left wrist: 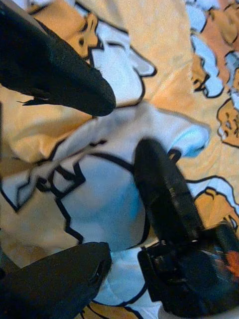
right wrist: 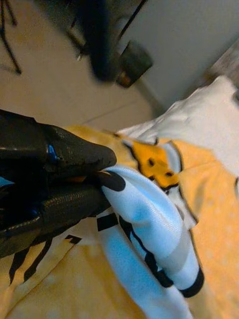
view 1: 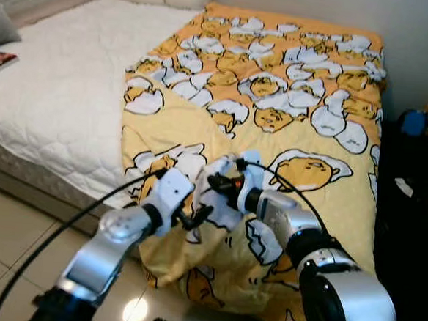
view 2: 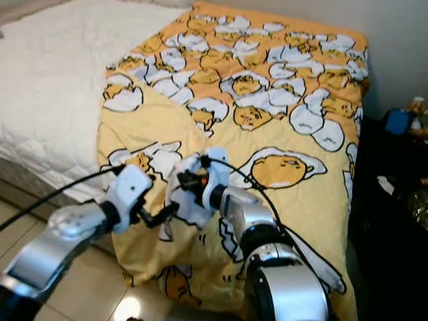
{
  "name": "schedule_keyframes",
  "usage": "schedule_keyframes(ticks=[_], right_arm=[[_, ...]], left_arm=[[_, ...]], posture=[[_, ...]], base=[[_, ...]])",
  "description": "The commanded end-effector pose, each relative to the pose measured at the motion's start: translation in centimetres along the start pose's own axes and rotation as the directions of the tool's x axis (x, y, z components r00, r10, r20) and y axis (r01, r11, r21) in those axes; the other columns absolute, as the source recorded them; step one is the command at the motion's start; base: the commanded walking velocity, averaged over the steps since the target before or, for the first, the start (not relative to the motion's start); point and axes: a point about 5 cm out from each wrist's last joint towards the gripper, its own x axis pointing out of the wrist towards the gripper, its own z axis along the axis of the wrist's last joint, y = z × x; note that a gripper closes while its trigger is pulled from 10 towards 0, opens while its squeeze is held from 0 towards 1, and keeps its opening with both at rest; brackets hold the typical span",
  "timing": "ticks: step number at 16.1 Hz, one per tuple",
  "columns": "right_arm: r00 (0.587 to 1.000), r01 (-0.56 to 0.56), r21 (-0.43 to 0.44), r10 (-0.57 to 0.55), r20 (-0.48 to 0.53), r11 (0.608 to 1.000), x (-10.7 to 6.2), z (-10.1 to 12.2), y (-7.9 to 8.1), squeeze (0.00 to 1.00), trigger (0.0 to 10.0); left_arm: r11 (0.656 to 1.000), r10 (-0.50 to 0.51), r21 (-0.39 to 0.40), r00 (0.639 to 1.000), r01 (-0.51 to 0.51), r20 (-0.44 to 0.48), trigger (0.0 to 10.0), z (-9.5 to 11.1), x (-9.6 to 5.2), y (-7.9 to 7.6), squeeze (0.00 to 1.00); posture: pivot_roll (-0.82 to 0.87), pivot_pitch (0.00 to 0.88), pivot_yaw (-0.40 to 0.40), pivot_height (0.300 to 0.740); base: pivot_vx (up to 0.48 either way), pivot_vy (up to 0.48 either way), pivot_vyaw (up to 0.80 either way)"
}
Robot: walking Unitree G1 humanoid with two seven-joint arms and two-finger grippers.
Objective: Clean up the room
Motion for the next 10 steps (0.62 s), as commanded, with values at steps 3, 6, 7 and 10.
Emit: schedule_keyframes(ticks=[3,6,7,10], right_arm=[[0.996,-0.072,0.044,0.069,0.053,0.996,-0.2,1.1,0.5,0.00,0.0],[0.992,-0.120,0.051,0.117,0.046,0.991,-0.4,1.2,1.0,0.00,0.0],[0.991,-0.127,0.054,0.126,0.038,0.990,-0.4,1.0,1.1,0.00,0.0],[0.991,-0.130,0.055,0.128,0.032,0.990,-0.5,0.9,1.2,0.00,0.0]], left_arm=[[0.999,0.022,-0.049,1.000,-0.023,-0.015,10.0,-1.0,0.9,0.1,0.81],[0.996,0.074,-0.056,0.997,-0.075,-0.010,10.0,-1.8,1.8,0.5,0.00],[0.991,0.097,-0.102,0.994,-0.092,0.042,10.0,-1.8,2.3,0.7,0.00],[0.985,0.084,-0.159,0.993,-0.069,0.088,0.0,-1.8,2.5,0.5,0.00]], posture=[[-0.02,0.000,0.048,0.740],[-0.01,0.000,0.046,0.740],[-0.01,0.000,0.045,0.740],[-0.02,0.000,0.044,0.740]], base=[[0.000,0.000,0.00],[0.000,0.000,0.00],[0.000,0.000,0.00],[0.000,0.000,0.00]])
